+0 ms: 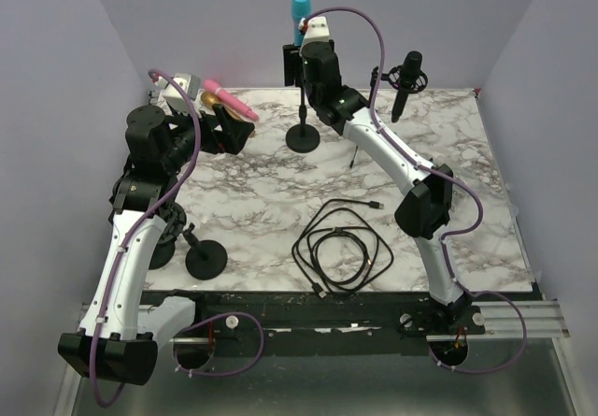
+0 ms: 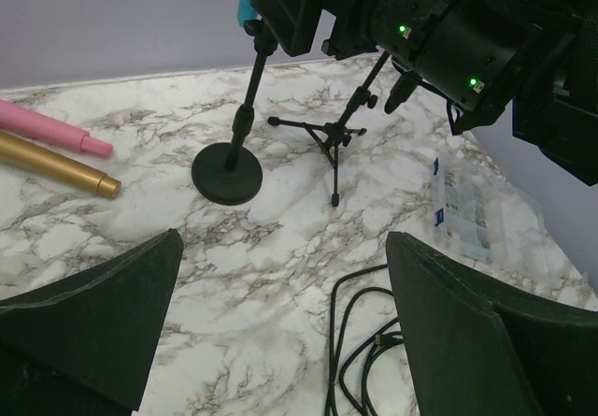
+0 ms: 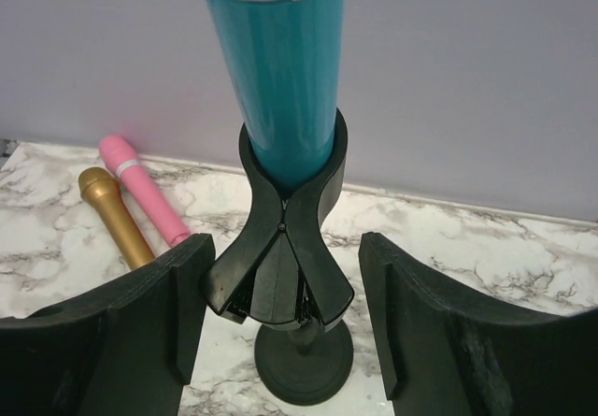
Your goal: Remove the microphone from the stand
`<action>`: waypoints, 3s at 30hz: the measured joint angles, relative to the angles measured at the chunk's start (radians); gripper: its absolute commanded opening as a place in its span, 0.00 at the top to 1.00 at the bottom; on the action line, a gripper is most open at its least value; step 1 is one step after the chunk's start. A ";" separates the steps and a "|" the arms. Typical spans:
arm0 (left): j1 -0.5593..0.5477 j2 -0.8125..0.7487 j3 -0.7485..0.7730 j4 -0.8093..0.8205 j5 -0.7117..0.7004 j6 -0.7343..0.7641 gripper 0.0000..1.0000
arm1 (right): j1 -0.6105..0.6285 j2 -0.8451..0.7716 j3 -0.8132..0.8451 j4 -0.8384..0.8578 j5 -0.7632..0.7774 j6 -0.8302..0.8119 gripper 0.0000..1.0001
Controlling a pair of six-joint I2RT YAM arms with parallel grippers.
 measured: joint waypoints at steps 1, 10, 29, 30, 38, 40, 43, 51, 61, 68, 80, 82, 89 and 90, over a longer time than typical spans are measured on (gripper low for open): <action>0.000 0.000 0.000 0.000 0.000 0.000 0.06 | 0.000 0.000 0.000 0.002 0.000 -0.003 0.35; 0.005 0.000 -0.002 0.000 0.003 0.000 0.06 | 0.000 0.002 0.000 0.005 0.000 -0.014 0.52; 0.025 -0.008 -0.010 0.011 0.014 -0.008 0.06 | 0.018 -0.176 -0.224 -0.006 -0.229 0.043 0.66; 0.025 -0.010 -0.010 0.011 0.014 -0.008 0.06 | 0.026 -0.191 -0.241 -0.008 -0.238 0.043 0.67; 0.039 -0.043 -0.011 0.015 0.014 -0.008 0.06 | 0.126 -0.363 -0.456 -0.014 -0.282 0.031 0.67; 0.039 -0.058 -0.016 0.016 0.014 -0.008 0.06 | 0.164 -0.415 -0.517 -0.013 -0.282 0.028 0.67; 0.039 -0.080 -0.020 0.019 0.014 -0.011 0.06 | 0.222 -0.484 -0.595 -0.014 -0.287 0.034 0.67; 0.039 -0.095 -0.022 0.031 0.014 -0.015 0.06 | 0.320 -0.603 -0.695 -0.065 -0.294 0.085 0.67; 0.039 -0.104 -0.031 0.037 0.014 -0.021 0.06 | 0.351 -0.706 -0.785 -0.109 -0.290 0.155 0.42; 0.034 -0.106 -0.036 0.038 0.014 -0.022 0.06 | 0.361 -0.721 -0.790 -0.117 -0.284 0.194 0.08; 0.014 -0.123 -0.038 0.037 -0.010 -0.014 0.06 | 0.365 -0.720 -0.676 -0.106 -0.240 0.206 0.00; 0.011 -0.131 -0.039 0.037 -0.019 -0.011 0.06 | 0.365 -0.718 -0.662 -0.095 -0.241 0.200 0.00; 0.009 -0.160 -0.044 0.034 -0.069 -0.007 0.05 | 0.365 -0.703 -0.636 -0.018 -0.303 0.158 0.03; 0.008 -0.164 -0.045 0.033 -0.074 -0.007 0.03 | 0.365 -0.699 -0.636 -0.004 -0.304 0.150 0.05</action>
